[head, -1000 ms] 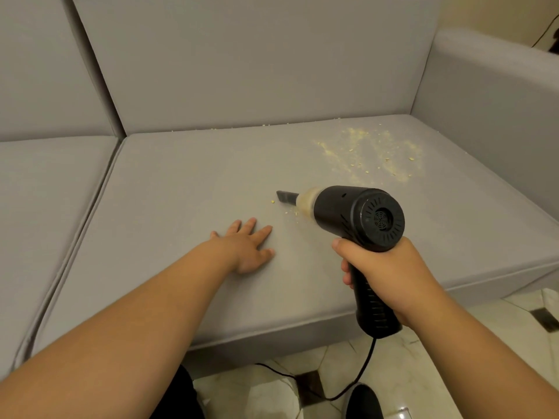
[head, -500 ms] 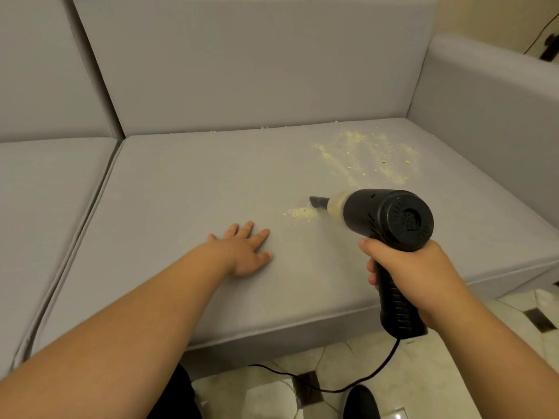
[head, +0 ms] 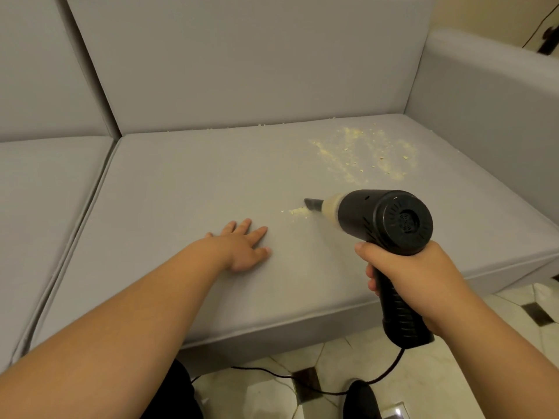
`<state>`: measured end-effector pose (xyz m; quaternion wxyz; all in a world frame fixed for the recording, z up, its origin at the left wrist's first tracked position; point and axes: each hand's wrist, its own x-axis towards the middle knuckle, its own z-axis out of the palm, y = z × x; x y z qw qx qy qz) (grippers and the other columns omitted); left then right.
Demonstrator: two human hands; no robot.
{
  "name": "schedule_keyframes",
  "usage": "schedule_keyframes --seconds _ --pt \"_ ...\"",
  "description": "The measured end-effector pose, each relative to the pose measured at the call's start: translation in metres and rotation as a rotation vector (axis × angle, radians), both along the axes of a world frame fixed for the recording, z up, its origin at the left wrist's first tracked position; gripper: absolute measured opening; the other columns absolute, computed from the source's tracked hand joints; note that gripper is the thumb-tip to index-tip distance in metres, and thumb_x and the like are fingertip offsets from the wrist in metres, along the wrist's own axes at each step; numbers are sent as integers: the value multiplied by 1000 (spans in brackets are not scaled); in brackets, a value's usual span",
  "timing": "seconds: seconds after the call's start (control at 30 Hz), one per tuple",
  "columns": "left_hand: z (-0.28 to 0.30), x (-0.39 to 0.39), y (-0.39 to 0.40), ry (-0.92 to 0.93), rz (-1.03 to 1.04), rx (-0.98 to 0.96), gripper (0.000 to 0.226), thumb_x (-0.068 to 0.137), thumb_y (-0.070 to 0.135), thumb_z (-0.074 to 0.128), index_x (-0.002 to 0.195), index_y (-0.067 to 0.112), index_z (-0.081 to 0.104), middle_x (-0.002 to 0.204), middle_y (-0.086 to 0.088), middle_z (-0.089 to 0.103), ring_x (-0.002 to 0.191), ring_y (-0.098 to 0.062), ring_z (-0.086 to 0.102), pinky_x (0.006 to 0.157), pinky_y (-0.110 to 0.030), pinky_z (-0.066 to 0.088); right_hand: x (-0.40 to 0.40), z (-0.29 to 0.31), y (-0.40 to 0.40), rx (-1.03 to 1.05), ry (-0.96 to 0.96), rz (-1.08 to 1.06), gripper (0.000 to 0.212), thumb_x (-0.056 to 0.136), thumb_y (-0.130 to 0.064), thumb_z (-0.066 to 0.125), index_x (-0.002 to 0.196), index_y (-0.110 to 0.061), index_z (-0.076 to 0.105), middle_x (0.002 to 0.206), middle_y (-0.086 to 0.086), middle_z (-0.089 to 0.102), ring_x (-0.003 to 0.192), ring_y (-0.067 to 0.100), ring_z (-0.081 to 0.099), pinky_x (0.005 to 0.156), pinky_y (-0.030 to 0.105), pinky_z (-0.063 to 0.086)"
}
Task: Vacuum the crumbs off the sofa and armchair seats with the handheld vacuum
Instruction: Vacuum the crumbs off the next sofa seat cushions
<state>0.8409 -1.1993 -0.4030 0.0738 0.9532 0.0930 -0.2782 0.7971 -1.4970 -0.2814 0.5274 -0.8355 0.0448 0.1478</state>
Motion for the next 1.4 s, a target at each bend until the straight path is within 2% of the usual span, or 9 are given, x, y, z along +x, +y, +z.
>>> schedule_keyframes --seconds 0.3,0.57,0.93,1.27,1.4 --pt "1 -1 1 -1 -10 -4 70 100 73 23 161 49 -3 172 11 -15 159 -23 -11 123 -65 6 -7 6 4 -21 17 117 22 85 -31 80 91 -10 76 77 12 77 65 24 74 83 55 63" --pt "2 0 0 6 -16 -7 71 100 74 23 161 49 -3 172 11 -15 159 -24 -10 123 -66 6 2 11 -11 -86 -32 -19 21 84 -28 81 88 -9 75 73 10 77 62 21 74 83 57 63" --pt "0 3 2 16 -7 -9 70 100 73 22 161 50 -4 171 11 -16 159 -24 -11 123 -66 6 0 17 -16 -37 41 128 20 85 -27 80 94 -9 75 76 14 76 65 26 72 83 57 62" --pt "-7 4 6 6 -21 -6 70 100 74 23 161 51 -4 172 10 -14 159 -25 -9 123 -65 8 6 22 -25 -97 -13 28 22 85 -30 79 88 -9 76 73 8 77 64 21 76 86 54 64" --pt "-14 8 12 3 -34 -16 72 99 76 23 160 51 -4 172 7 -13 159 -28 -9 125 -61 8 9 21 -31 -100 -23 16 23 84 -32 79 88 -10 75 75 8 78 65 20 77 85 53 65"
